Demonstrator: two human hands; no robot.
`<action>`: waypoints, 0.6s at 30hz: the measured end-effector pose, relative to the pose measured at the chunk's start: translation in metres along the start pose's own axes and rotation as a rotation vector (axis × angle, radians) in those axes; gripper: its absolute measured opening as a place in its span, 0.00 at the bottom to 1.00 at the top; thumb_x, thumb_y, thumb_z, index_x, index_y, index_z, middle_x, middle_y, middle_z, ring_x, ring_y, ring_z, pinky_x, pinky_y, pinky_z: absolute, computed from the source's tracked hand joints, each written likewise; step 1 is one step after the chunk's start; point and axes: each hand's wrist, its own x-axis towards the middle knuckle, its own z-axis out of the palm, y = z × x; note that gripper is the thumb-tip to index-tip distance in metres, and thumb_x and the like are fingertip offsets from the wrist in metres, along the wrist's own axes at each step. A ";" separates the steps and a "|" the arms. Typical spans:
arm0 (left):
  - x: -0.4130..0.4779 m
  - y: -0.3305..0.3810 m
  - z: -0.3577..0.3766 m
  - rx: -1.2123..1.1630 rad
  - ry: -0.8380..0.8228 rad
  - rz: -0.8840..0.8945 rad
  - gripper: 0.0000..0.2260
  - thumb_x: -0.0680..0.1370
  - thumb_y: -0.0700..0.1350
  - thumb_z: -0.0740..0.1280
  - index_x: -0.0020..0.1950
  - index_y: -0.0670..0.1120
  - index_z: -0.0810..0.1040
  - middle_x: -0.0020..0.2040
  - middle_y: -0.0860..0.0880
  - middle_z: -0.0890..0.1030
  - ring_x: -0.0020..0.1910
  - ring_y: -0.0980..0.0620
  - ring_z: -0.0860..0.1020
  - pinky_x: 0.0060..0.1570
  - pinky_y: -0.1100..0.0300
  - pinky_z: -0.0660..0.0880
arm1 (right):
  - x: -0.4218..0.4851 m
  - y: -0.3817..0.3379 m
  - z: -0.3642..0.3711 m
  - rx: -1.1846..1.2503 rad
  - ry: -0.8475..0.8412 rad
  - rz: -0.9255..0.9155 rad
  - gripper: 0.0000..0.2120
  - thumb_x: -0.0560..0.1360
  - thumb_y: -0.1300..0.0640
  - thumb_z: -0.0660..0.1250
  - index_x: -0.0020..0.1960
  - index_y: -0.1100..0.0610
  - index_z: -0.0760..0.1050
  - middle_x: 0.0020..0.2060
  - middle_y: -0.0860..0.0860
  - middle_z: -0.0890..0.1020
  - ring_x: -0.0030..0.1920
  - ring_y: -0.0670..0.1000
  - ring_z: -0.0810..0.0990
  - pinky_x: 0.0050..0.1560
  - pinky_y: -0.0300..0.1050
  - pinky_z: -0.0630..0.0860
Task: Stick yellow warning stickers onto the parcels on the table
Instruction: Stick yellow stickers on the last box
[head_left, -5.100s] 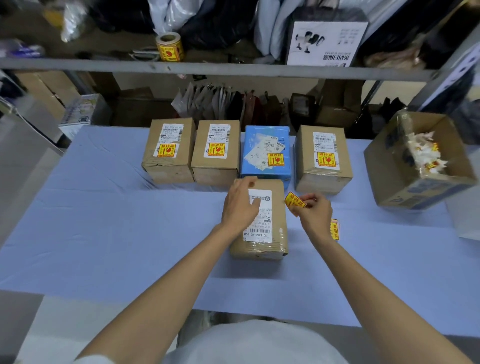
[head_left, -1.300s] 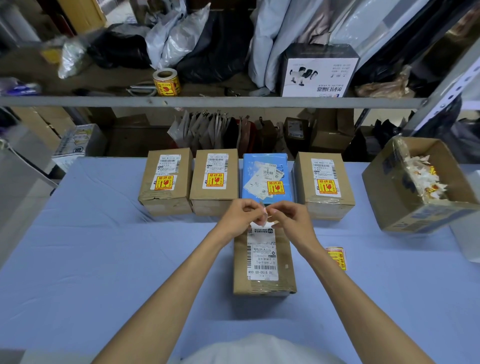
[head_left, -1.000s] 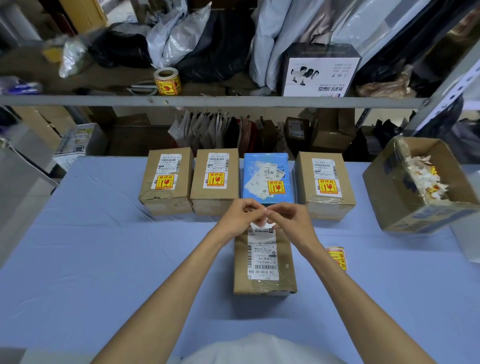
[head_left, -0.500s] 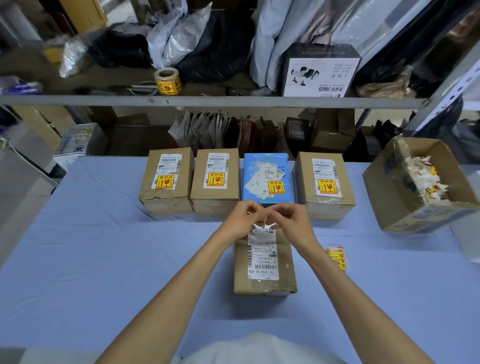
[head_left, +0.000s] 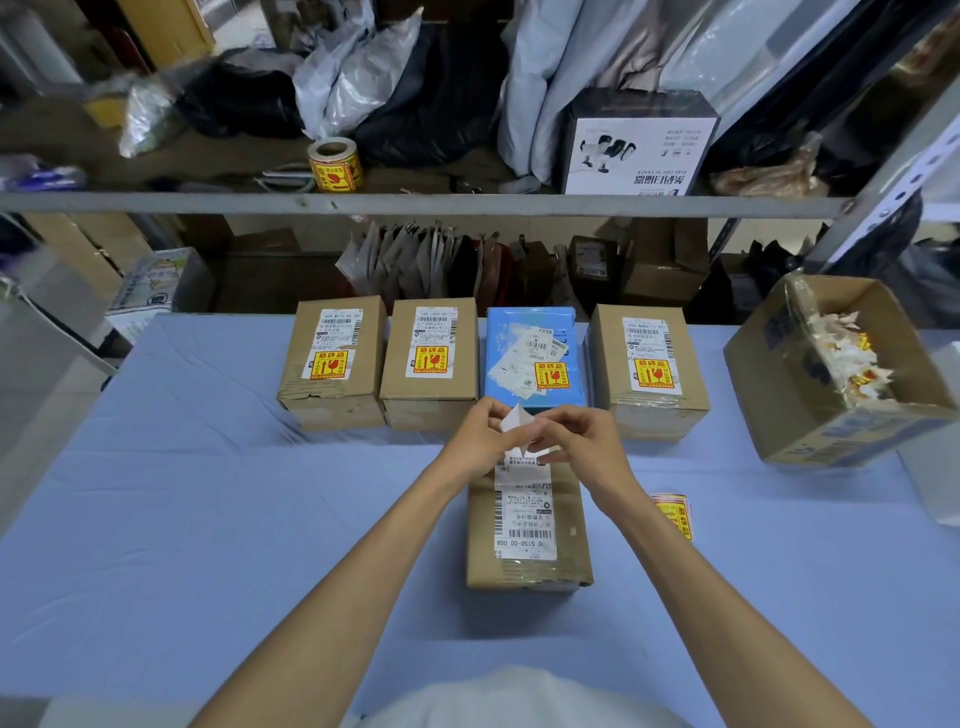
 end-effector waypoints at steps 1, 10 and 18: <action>0.000 0.000 -0.001 -0.007 -0.004 0.010 0.14 0.75 0.45 0.71 0.55 0.41 0.73 0.41 0.50 0.77 0.41 0.52 0.76 0.43 0.57 0.75 | 0.000 0.000 -0.001 0.006 0.012 0.013 0.05 0.75 0.66 0.66 0.46 0.66 0.80 0.37 0.61 0.84 0.36 0.54 0.84 0.42 0.51 0.81; 0.002 0.000 -0.007 -0.044 0.062 -0.072 0.04 0.80 0.36 0.58 0.49 0.44 0.65 0.51 0.44 0.74 0.45 0.48 0.79 0.50 0.52 0.80 | 0.004 0.001 -0.005 0.028 0.123 0.124 0.05 0.76 0.64 0.66 0.44 0.63 0.79 0.36 0.58 0.83 0.33 0.50 0.82 0.36 0.42 0.78; 0.001 0.002 -0.006 -0.027 0.166 -0.091 0.09 0.80 0.38 0.54 0.44 0.44 0.71 0.37 0.48 0.74 0.33 0.55 0.71 0.32 0.64 0.69 | 0.004 0.002 -0.007 0.022 0.208 0.162 0.06 0.76 0.64 0.65 0.42 0.60 0.79 0.40 0.58 0.84 0.36 0.54 0.83 0.32 0.40 0.77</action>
